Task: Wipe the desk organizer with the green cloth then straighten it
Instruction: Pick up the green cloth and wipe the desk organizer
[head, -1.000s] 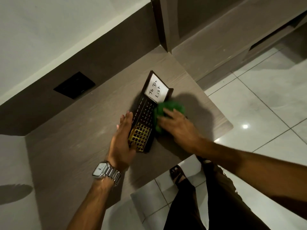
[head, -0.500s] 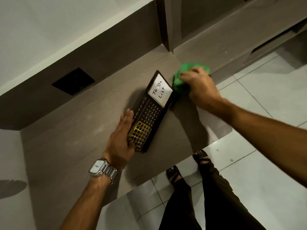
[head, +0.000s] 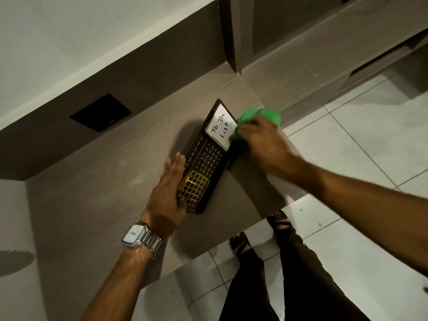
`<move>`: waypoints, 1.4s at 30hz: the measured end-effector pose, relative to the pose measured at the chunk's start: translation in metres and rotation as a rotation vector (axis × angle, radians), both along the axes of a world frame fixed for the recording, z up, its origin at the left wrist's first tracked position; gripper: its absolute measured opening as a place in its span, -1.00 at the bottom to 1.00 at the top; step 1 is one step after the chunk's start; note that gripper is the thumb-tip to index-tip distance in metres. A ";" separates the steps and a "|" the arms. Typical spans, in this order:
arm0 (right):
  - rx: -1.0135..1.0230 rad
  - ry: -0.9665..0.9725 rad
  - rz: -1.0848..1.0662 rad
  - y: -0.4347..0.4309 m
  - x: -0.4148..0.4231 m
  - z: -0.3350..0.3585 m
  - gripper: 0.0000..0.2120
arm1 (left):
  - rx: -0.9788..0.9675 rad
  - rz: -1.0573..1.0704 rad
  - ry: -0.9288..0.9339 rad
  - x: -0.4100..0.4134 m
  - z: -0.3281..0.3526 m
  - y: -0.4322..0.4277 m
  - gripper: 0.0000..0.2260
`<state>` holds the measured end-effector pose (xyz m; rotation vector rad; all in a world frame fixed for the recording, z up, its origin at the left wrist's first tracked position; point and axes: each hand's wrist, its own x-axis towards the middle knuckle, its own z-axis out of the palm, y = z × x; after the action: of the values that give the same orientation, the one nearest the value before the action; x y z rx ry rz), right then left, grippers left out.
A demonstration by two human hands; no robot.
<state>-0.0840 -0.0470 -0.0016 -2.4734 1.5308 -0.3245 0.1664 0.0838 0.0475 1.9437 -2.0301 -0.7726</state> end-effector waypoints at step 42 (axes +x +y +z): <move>0.530 -0.303 0.837 0.175 0.028 0.025 -0.60 | 0.060 0.049 0.011 -0.007 0.012 -0.002 -0.08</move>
<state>-0.0558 0.1285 0.0237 -2.2374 0.3199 -0.1075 0.1597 0.0813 0.0597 2.0086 -1.9665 -0.8398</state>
